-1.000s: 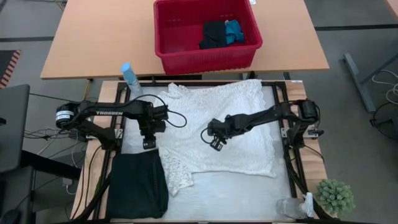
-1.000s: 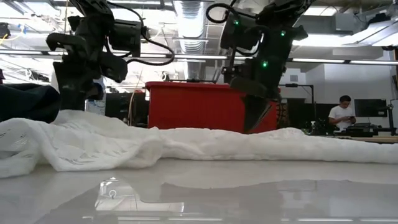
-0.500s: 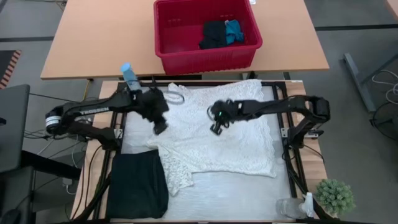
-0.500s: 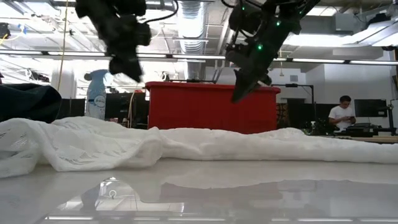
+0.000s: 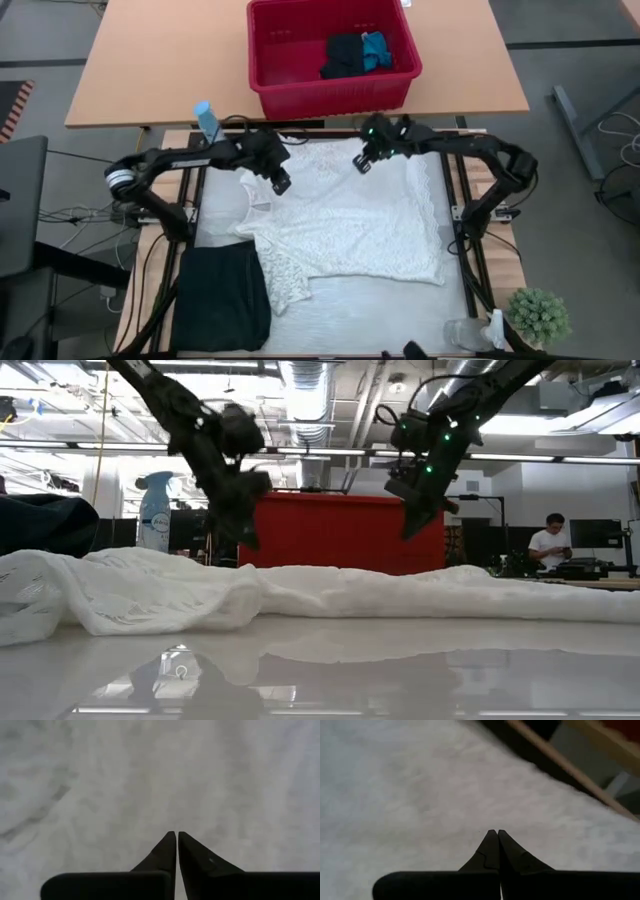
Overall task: Fold Laundry from Bin
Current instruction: Fold the white dress from the red bin
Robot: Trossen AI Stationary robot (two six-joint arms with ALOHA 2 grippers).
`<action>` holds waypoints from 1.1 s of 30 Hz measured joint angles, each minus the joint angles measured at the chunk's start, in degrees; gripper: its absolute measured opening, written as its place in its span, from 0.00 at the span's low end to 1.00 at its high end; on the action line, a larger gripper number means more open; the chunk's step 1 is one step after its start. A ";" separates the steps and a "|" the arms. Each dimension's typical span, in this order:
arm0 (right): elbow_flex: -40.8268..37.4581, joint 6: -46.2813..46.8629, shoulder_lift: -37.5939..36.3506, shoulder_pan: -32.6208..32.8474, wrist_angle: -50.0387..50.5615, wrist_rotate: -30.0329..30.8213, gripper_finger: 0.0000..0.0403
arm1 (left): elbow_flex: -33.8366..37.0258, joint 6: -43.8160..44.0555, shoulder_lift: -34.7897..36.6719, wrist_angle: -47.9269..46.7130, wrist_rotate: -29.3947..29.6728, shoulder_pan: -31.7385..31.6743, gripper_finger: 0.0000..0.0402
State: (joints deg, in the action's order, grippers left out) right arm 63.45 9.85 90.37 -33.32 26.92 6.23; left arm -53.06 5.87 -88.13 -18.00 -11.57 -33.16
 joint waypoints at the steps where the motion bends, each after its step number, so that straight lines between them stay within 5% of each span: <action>1: 0.01 0.00 -0.01 -1.07 0.05 -0.03 0.03 | 0.00 -0.11 -1.28 0.00 -0.02 -0.65 0.01; 33: 0.01 -11.43 9.39 -12.32 7.39 -4.78 0.04 | -0.02 9.07 -5.74 -4.26 6.91 -16.30 0.00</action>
State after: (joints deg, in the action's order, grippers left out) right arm 63.46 -1.58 99.77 -45.64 34.31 1.45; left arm -53.08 14.93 -93.86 -22.26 -4.67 -49.46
